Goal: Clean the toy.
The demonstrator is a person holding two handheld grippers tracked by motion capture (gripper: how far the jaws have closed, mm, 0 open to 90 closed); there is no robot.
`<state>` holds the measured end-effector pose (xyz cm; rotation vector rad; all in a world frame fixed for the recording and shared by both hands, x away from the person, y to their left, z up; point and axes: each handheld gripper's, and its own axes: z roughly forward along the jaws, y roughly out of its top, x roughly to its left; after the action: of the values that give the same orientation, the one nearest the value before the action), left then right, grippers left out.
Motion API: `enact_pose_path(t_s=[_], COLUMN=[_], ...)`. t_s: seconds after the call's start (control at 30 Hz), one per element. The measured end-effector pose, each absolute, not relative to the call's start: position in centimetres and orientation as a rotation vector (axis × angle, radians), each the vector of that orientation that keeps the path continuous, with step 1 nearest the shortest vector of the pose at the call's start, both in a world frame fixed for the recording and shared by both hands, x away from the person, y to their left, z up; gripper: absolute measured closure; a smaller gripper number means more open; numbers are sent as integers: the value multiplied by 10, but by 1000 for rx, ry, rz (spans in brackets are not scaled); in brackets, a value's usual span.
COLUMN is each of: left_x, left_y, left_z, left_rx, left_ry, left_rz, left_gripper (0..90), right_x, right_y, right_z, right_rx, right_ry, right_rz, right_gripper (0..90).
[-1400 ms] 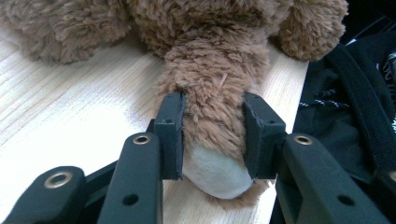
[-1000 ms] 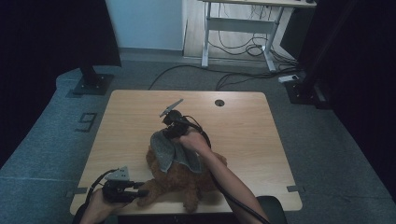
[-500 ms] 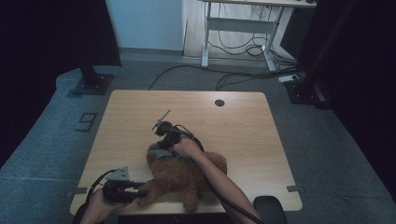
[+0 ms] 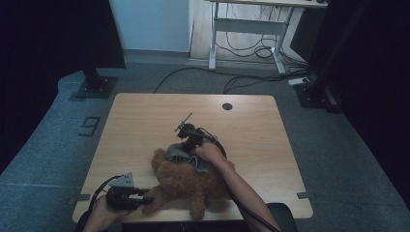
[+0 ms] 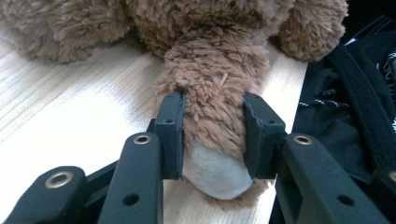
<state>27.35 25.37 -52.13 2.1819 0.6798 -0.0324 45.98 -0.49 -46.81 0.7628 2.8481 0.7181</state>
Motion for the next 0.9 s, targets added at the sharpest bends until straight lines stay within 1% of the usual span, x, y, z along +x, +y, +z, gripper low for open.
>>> enact_pose_path(t_s=[0.1,0.27,0.37,0.43,0.53,0.7,0.8,0.9], left_x=[274,274,274,274,274,274,274,274], left_y=[254,254,254,254,254,254,254,254], left_z=[-521,-521,-521,-521,-521,-521,-521,-521], left_rx=[2180,2179,2180,2180,2180,2180,2181,2180], left_ry=[681,683,683,684,683,681,681,682], left_rz=[-34,-36,-35,-36,-35,-32,-33,-33], left_gripper=[622,621,620,619,618,617,617,617], right_x=[461,457,452,448,443,439,436,439], right_y=[-20,-42,-46,-43,-34,-18,-14,-16], right_z=[-457,-421,-401,-396,-403,-436,-452,-460], right_rx=[790,816,785,760,720,678,634,644], right_ry=[2803,2707,2679,2684,2739,2859,2919,2932], right_rz=[731,849,915,941,960,907,842,806], right_gripper=[777,776,772,770,768,768,767,768])
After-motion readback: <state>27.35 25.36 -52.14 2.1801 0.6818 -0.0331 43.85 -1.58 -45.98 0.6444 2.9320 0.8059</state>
